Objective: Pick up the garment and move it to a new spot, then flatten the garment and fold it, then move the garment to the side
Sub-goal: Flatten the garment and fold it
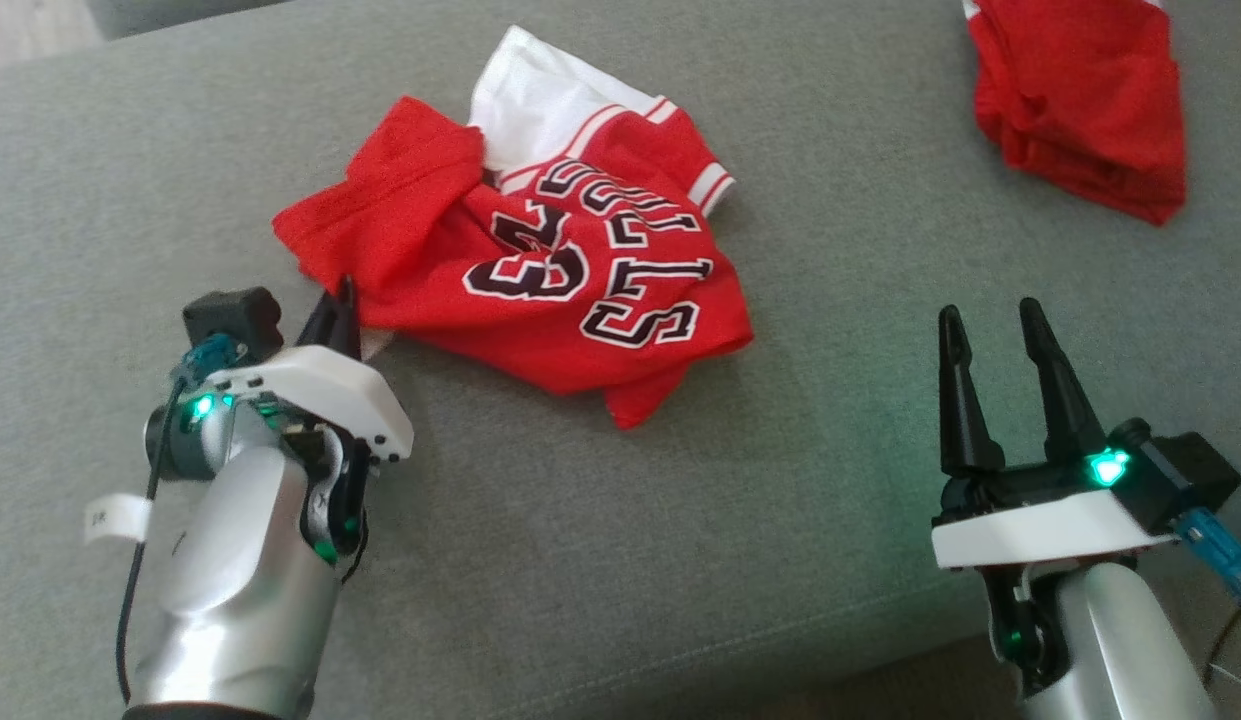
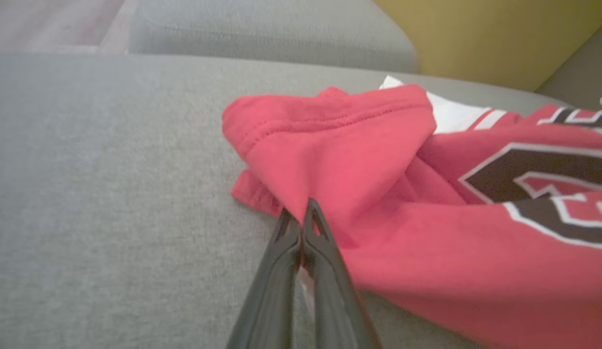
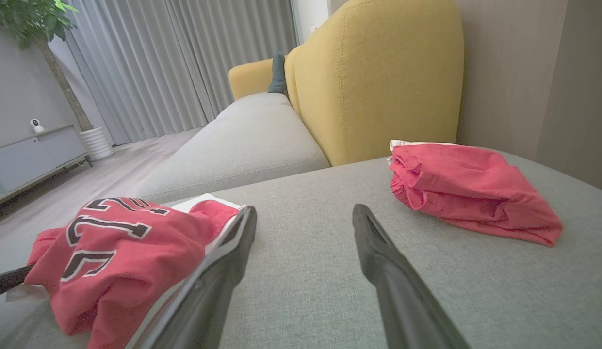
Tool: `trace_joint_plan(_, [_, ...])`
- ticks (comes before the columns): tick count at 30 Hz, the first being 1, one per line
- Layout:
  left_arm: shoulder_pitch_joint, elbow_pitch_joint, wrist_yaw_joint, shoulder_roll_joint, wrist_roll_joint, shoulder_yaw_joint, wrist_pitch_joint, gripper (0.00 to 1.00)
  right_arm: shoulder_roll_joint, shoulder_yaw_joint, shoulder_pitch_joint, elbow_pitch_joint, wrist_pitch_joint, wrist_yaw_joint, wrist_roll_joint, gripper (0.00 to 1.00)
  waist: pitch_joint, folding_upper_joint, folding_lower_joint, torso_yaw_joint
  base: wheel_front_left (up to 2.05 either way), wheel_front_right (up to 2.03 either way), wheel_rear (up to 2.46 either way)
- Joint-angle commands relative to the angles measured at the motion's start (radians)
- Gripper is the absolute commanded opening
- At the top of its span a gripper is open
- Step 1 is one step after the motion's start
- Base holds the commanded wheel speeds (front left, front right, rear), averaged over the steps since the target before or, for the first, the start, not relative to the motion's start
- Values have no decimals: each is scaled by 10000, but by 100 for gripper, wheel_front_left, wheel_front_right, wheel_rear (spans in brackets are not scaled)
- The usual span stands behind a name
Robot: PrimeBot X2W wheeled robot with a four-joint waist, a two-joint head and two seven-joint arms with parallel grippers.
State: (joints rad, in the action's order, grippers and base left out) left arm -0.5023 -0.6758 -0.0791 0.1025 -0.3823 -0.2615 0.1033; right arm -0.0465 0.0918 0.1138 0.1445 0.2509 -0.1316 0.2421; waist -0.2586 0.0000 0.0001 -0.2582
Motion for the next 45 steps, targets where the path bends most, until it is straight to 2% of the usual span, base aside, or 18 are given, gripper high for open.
trace_joint_plan(1, [-325, 487, -23, 244, -19, 315, 391, 0, -37, 131, 177, -358, 107, 9, -2, 100, 132, 0, -1, 185, 0, 0, 0])
trace_joint_plan(6, [360, 1510, 65, 152, -174, 343, 1010, 0, -37, -76, 43, -341, 108, 9, -140, 100, 408, 0, -1, 747, 0, 0, 0])
trace_joint_plan(10, [1315, 2852, -43, 111, -270, 349, 1183, 0, -37, -292, -25, -302, 108, 9, -310, 100, 624, 0, -1, 1329, 0, 0, 0])
trace_joint_plan(14, [2410, 4304, -324, 134, -382, 411, 1139, 0, -37, -455, -46, -227, 108, 9, -461, 100, 782, 0, -1, 1867, 0, 0, 0])
trace_joint_plan(15, [2410, 4304, -324, 134, -382, 411, 1139, 0, -37, -455, -46, -227, 108, 9, -461, 100, 782, 0, -1, 1867, 0, 0, 0])
trace_joint_plan(19, [3432, 5440, -732, 237, -536, 653, 947, 0, -37, -500, -38, -176, 108, 9, -506, 100, 830, 0, -1, 2290, 0, 0, 0])
trace_joint_plan(23, [4137, 5774, -1098, 357, -676, 993, 874, 0, -37, -395, 9, -82, 108, 9, -523, 100, 817, 0, -1, 2520, 0, 0, 0])
trace_joint_plan(28, [4419, 5545, -1197, 308, -843, 1128, 946, 0, -37, -307, 62, 81, 108, 9, -564, 100, 806, 0, -1, 2628, 0, 0, 0])
trace_joint_plan(29, [4409, 5506, -1176, 295, -849, 1123, 995, 10, -37, -293, 72, 112, 108, 9, -574, 100, 807, 0, -1, 2632, 0, 0, 0])
trace_joint_plan(30, [4376, 5495, -1143, 281, -839, 1121, 1077, 46, -37, -281, 82, 136, 108, 9, -578, 100, 802, 0, -1, 2634, 0, 0, 0])
trace_joint_plan(31, [4325, 5513, -1108, 264, -801, 1107, 1168, 100, -37, -270, 93, 158, 108, 9, -581, 100, 797, 0, -1, 2634, 0, 0, 0])
trace_joint_plan(37, [4019, 6093, -826, 93, -286, 897, 1532, 100, -37, -354, 143, 276, 108, 9, -626, 100, 788, 0, -1, 2684, 0, 0, 0])
trace_joint_plan(45, [4035, 6902, -482, -254, 574, 92, 1581, 100, -37, -550, 592, 639, 42, 9, -850, 100, 625, 0, -1, 2896, 0, 0, 0])
